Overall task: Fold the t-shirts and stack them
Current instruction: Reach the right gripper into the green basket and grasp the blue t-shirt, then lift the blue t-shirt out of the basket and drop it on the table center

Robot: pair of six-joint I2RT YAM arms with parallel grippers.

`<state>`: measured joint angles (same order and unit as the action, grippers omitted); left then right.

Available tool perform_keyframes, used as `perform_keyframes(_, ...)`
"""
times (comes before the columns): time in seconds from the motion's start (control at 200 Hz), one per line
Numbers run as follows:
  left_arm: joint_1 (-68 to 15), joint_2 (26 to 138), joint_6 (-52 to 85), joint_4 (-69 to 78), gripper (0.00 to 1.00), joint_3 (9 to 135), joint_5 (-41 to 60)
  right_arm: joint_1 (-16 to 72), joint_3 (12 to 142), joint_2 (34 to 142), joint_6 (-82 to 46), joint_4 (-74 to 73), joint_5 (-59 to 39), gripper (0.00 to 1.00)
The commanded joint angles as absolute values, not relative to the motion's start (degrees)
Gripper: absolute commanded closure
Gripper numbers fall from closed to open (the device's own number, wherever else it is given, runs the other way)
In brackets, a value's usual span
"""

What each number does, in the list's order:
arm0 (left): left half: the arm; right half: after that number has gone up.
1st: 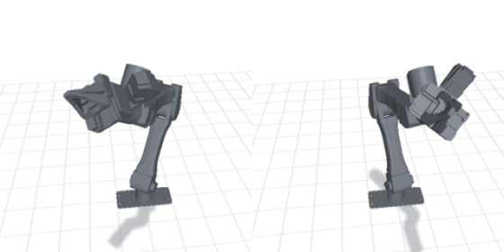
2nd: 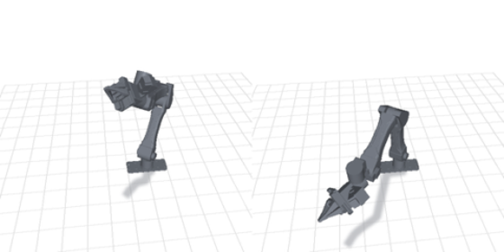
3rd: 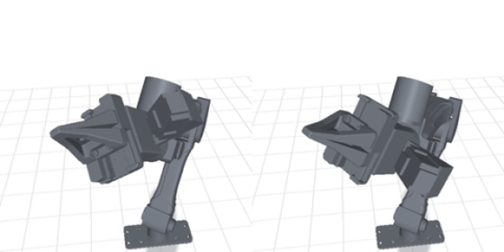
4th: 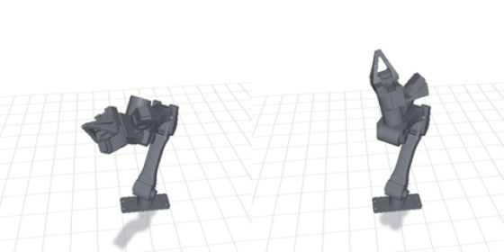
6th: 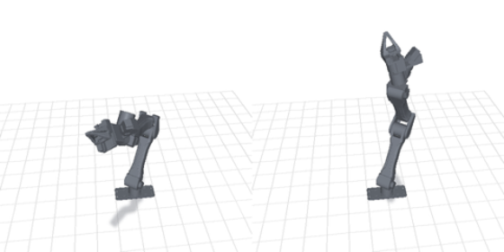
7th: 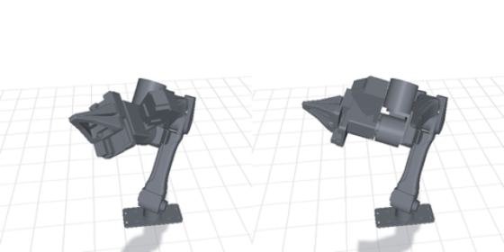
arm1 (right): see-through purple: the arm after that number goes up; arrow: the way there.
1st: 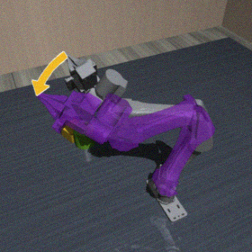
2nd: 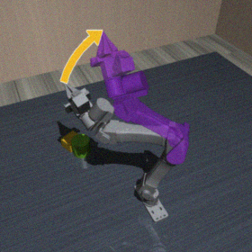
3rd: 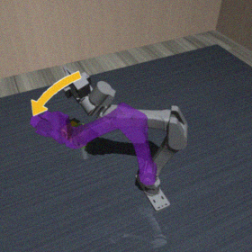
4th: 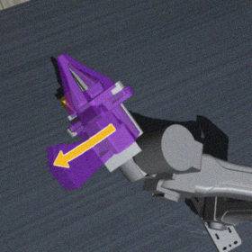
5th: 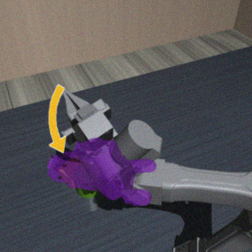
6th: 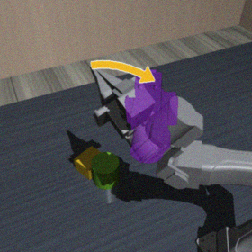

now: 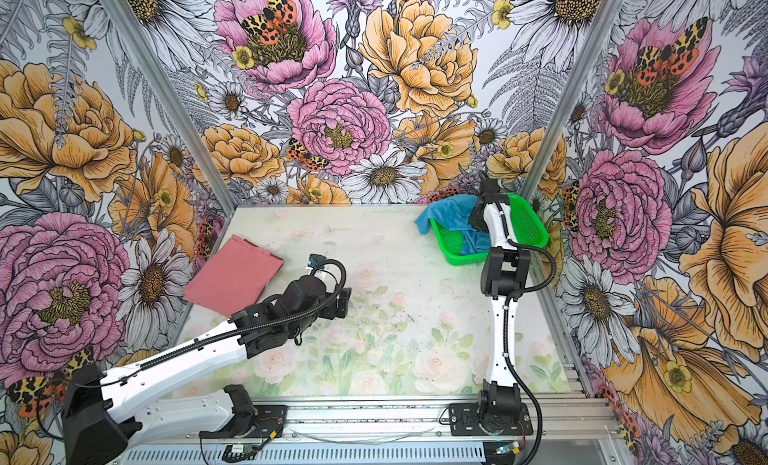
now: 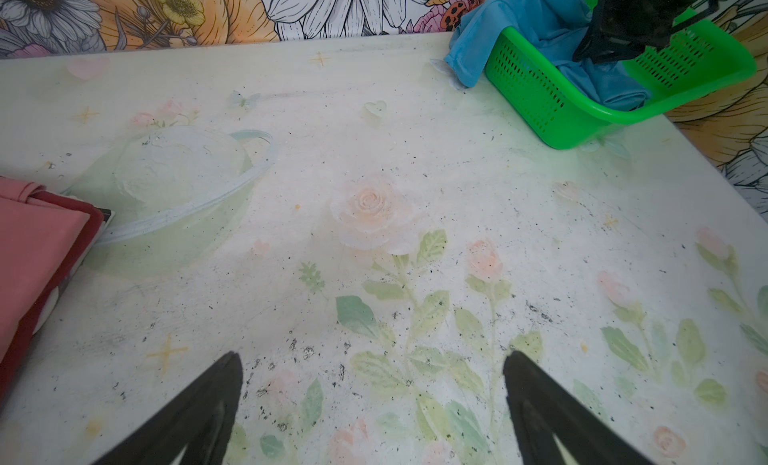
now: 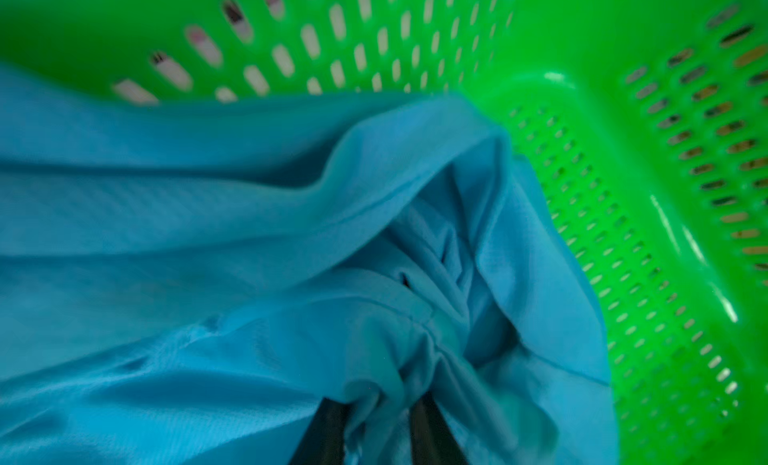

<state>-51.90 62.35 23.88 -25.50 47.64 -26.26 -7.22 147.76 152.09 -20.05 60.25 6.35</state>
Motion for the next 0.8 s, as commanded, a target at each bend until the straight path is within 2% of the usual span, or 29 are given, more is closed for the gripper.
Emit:
perform_keyframes(0.0, -52.12, 60.07, 23.52, -25.39, 0.01, 46.23, -27.02, -6.4, 153.08, 147.29, -19.27, 63.73, 6.41, 0.96)
perform_keyframes(0.105, -52.11, 58.5, 22.96, -25.38, 0.01, 45.83, -27.23, -5.66, 155.08, 141.67, -15.48, 63.65, 4.46, 1.0)
perform_keyframes(0.335, -50.42, 56.26, 22.24, -26.57, 0.01, 46.77, -26.33, 0.61, 154.63, 125.9, -7.31, 63.71, -2.46, 1.0)
perform_keyframes(0.56, -36.22, 55.02, 24.87, -29.97, 0.01, 51.8, -12.38, 9.37, 153.53, 113.36, -6.6, 63.81, -16.12, 1.0)
perform_keyframes(0.795, -25.99, 53.16, 23.43, -29.99, 0.01, 53.83, -5.51, 20.73, 140.54, 99.72, -4.75, 63.24, -17.55, 1.0)
